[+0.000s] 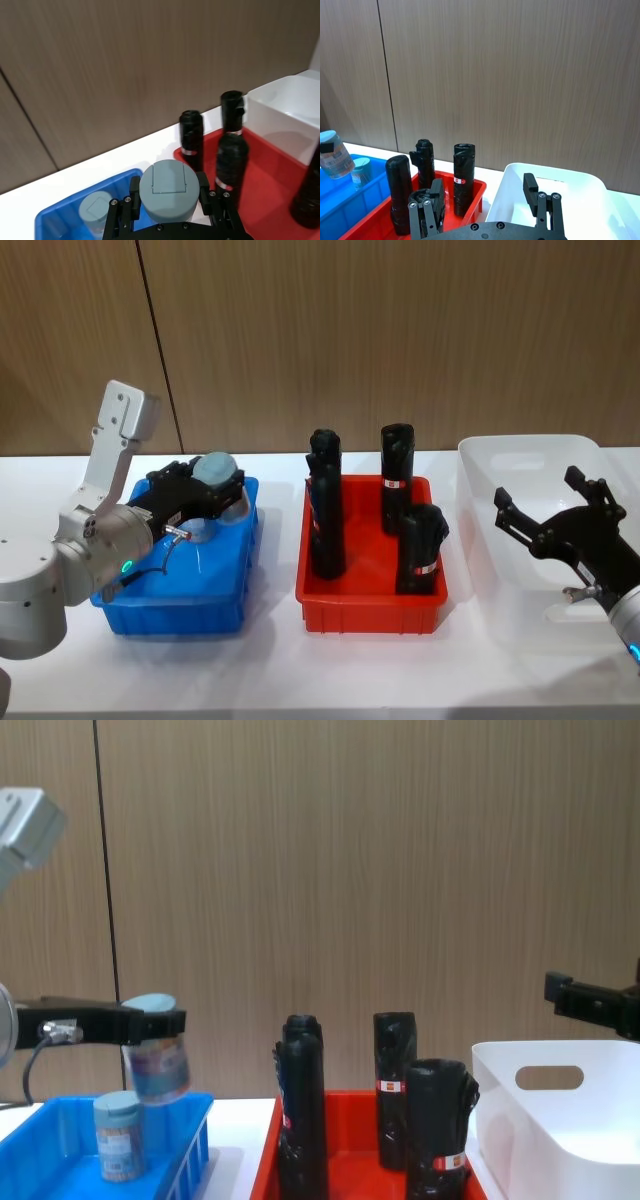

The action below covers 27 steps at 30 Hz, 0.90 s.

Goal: Pick the cotton swabs from the blue box and place them into the white box.

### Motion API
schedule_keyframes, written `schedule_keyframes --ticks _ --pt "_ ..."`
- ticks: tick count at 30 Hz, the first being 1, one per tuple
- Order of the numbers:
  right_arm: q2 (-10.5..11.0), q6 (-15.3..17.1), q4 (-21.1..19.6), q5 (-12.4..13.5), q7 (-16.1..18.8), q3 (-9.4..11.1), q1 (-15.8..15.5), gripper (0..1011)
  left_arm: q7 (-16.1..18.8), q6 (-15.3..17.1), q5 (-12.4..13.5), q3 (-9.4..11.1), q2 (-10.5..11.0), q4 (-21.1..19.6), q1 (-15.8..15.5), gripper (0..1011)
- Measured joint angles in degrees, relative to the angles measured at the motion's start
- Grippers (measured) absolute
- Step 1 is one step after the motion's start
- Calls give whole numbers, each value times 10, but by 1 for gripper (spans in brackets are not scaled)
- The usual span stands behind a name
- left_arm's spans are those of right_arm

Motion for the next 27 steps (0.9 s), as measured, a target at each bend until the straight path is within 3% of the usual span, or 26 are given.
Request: schedule_keyframes --ticks 14,27 --pt "0 0 0 0 0 0 0 1002 -114 -18 -45 -7 20 -26 14 669" --pt "0 0 0 0 0 0 0 1002 -239 -36 -92 -3 16 0 0 669"
